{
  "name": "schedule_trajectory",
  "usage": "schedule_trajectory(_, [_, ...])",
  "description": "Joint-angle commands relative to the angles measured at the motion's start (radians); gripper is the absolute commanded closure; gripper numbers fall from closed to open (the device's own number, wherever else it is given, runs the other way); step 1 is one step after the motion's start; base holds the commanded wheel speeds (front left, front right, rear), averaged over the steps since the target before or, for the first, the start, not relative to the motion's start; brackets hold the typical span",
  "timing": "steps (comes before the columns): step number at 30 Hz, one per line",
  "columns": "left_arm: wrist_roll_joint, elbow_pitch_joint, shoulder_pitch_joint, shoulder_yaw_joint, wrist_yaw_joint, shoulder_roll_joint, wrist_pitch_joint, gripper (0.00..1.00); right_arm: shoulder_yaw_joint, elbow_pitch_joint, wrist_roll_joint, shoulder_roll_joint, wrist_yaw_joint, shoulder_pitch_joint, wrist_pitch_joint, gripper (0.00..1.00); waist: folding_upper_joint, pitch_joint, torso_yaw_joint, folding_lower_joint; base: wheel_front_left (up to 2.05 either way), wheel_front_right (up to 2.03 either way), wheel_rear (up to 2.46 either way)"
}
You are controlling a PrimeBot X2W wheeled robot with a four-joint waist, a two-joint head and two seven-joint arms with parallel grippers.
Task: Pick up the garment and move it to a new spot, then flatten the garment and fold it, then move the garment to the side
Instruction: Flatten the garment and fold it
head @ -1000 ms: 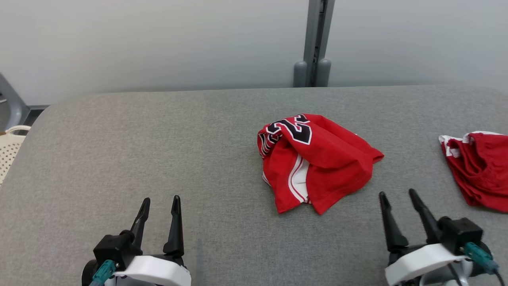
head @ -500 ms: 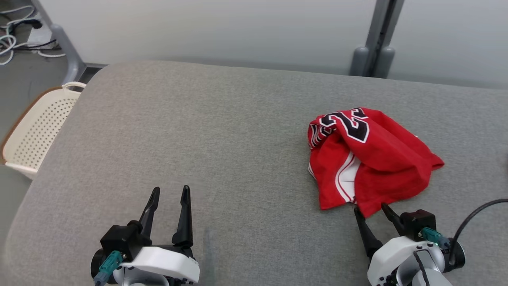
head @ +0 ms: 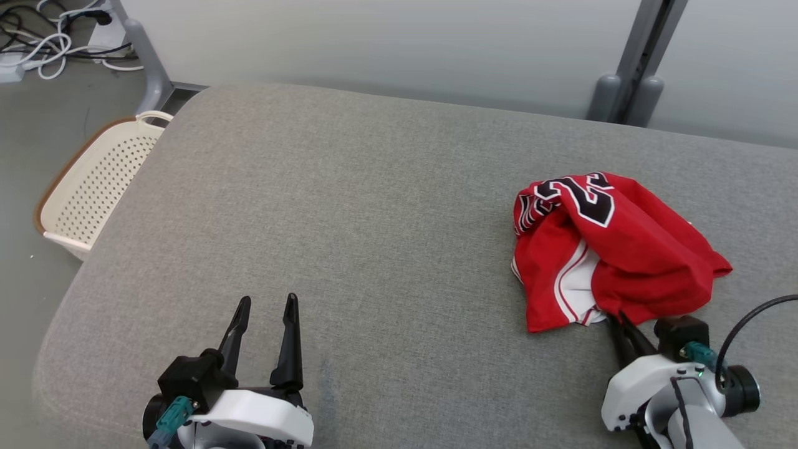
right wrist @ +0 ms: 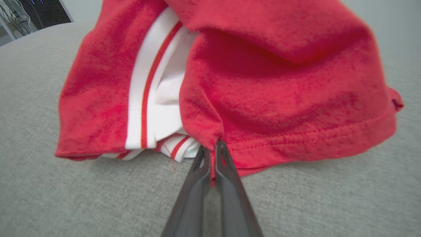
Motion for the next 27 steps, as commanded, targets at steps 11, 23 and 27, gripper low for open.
schedule_trajectory(11, [0.007, 0.005, 0.032, -0.006, -0.002, 0.004, -0.004, 0.00, -0.180, -0.328, -0.051, -0.007, 0.000, 0.059, -0.018, 1.00, 0.0000, -0.042, -0.092, 0.0000, 0.00, 0.00, 0.00])
schedule_trajectory(23, [0.002, 0.000, 0.030, -0.012, 0.001, 0.004, -0.004, 0.00, -0.301, -0.635, -0.055, -0.007, 0.000, 0.293, 0.083, 1.00, 0.0000, -0.041, -0.177, 0.0000, 0.00, 0.00, 0.00])
schedule_trajectory(27, [0.009, 0.000, 0.019, -0.005, -0.004, 0.004, -0.004, 0.00, -0.322, -0.623, -0.045, -0.006, 0.000, 0.341, 0.098, 1.00, 0.0000, -0.034, -0.196, 0.0000, 0.00, 0.00, 0.00])
